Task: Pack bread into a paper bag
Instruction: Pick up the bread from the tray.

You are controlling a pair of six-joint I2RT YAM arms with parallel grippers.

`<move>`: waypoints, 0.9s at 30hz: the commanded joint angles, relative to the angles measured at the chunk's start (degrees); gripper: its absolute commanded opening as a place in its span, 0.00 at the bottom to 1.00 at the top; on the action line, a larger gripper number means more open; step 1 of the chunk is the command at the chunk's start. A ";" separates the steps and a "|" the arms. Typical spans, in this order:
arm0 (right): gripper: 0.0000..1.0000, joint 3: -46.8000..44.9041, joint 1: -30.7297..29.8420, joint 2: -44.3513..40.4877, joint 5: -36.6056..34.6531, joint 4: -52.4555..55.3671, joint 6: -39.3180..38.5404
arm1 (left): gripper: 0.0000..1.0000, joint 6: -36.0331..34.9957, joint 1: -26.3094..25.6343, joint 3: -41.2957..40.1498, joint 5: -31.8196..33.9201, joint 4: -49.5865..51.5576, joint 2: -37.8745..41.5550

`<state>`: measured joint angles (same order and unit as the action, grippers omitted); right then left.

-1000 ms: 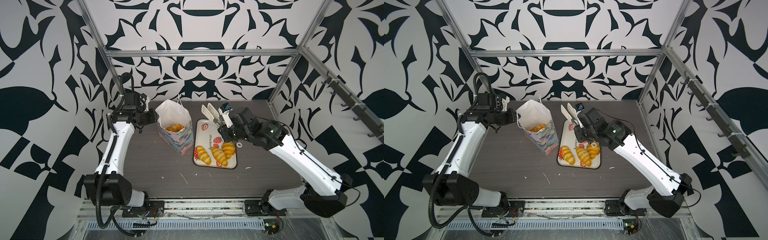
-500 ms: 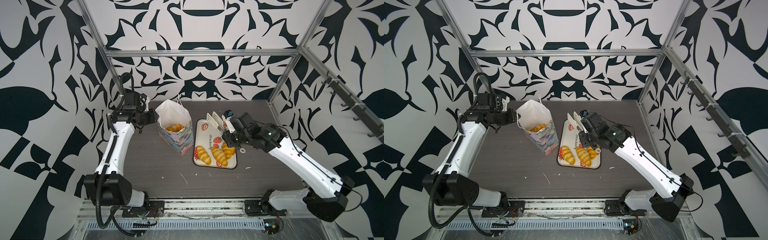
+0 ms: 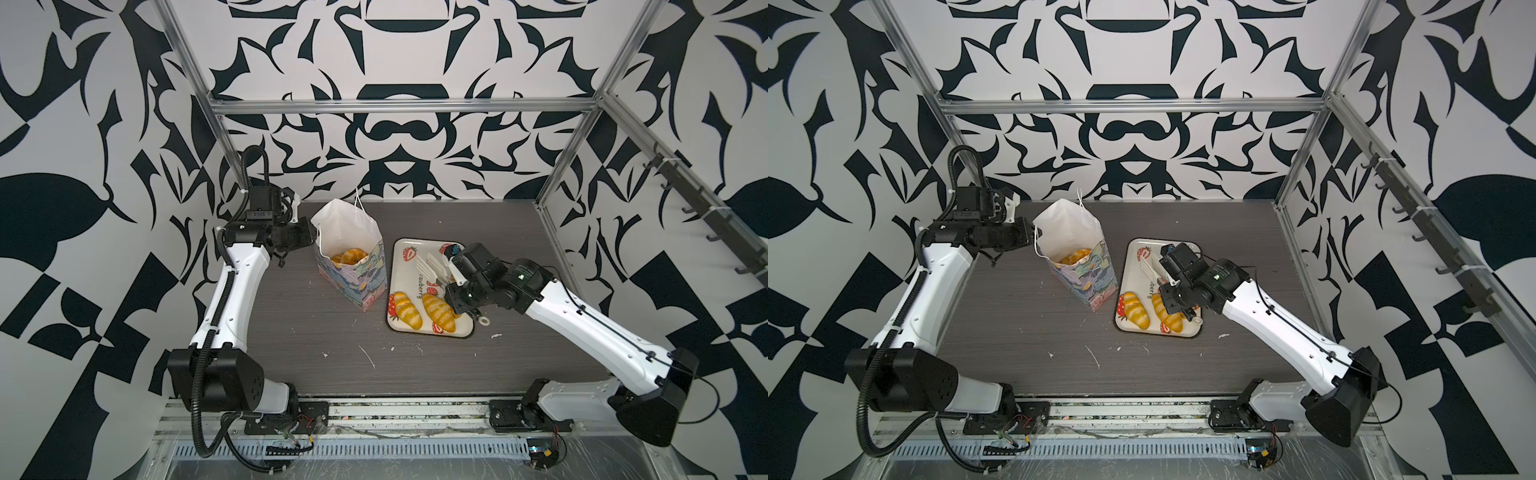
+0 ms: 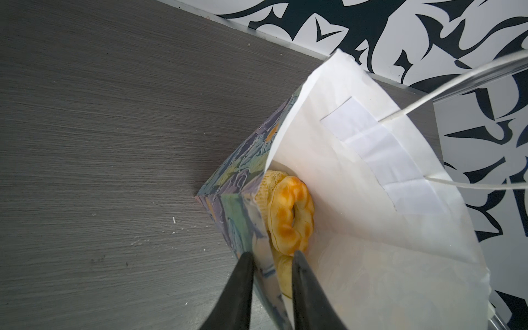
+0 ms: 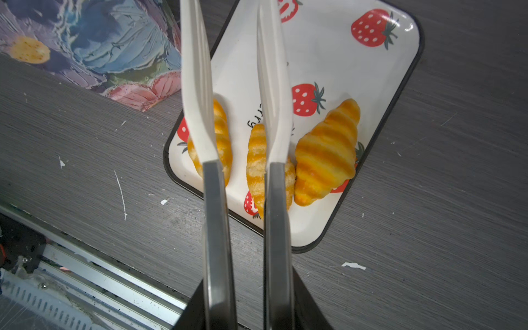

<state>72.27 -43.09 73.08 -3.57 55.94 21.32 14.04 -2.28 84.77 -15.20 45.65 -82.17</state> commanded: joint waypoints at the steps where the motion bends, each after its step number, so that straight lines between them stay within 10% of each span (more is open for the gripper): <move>1: 0.38 -0.60 0.19 -2.08 1.65 -1.50 1.33 | 0.27 -0.11 -0.26 -0.84 0.05 1.33 1.40; 27: 0.42 -7.41 -2.03 5.57 7.36 -6.14 0.77 | 0.27 -0.25 -1.14 -0.24 0.35 1.46 0.34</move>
<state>64.42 -44.25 78.61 3.18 51.99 22.13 14.04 -3.14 84.75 -14.96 45.65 -82.13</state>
